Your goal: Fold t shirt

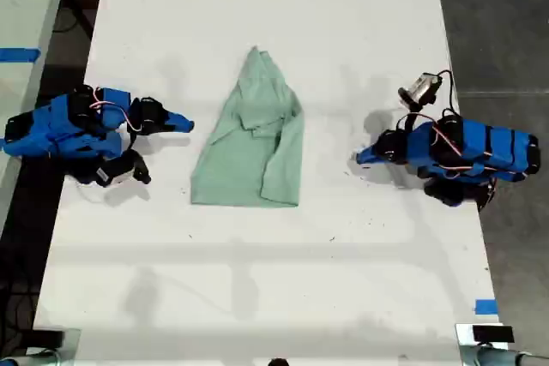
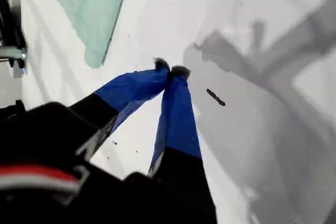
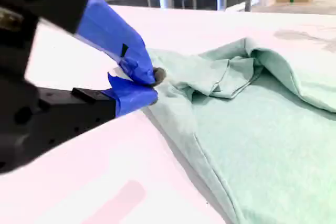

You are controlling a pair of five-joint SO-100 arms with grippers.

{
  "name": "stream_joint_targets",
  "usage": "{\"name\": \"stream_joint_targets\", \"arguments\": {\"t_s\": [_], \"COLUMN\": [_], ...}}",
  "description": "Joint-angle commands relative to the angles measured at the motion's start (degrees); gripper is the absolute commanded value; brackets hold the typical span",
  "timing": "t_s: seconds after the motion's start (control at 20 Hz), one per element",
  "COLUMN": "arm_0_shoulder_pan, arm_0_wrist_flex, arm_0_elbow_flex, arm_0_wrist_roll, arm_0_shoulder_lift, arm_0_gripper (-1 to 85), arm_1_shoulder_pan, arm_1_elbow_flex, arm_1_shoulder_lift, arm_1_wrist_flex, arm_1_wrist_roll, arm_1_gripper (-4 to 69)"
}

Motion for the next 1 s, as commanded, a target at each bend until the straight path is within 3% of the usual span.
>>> {"name": "stream_joint_targets", "arguments": {"t_s": [0.0,0.2,0.3,0.4,0.55,0.95], "arm_0_shoulder_pan": [2.7,0.4,2.7,4.0,7.6,13.7], "arm_0_wrist_flex": [-1.6,-6.1,-1.3,6.3,6.0,2.3], "arm_0_elbow_flex": [-0.3,-9.7,-27.1,-38.8,-39.6,-47.3], "arm_0_wrist_roll": [-1.6,-1.4,-1.1,-3.0,-6.7,-8.5], "arm_0_shoulder_lift": [0.4,-19.9,-46.7,-67.5,-74.6,-81.3], "arm_0_gripper": [-0.2,-0.2,1.6,17.3,18.4,17.1], "arm_1_shoulder_pan": [0.1,0.1,0.3,0.3,0.0,-0.1], "arm_1_elbow_flex": [3.2,3.2,3.2,3.2,3.2,3.2], "arm_1_shoulder_lift": [1.1,1.1,1.1,1.1,1.1,1.1], "arm_1_wrist_flex": [0.8,0.9,0.9,0.9,0.9,0.9], "arm_1_wrist_roll": [-1.1,-0.9,-1.0,-1.1,-1.1,-1.4], "arm_1_gripper": [1.7,1.7,1.7,1.7,1.7,1.7]}}
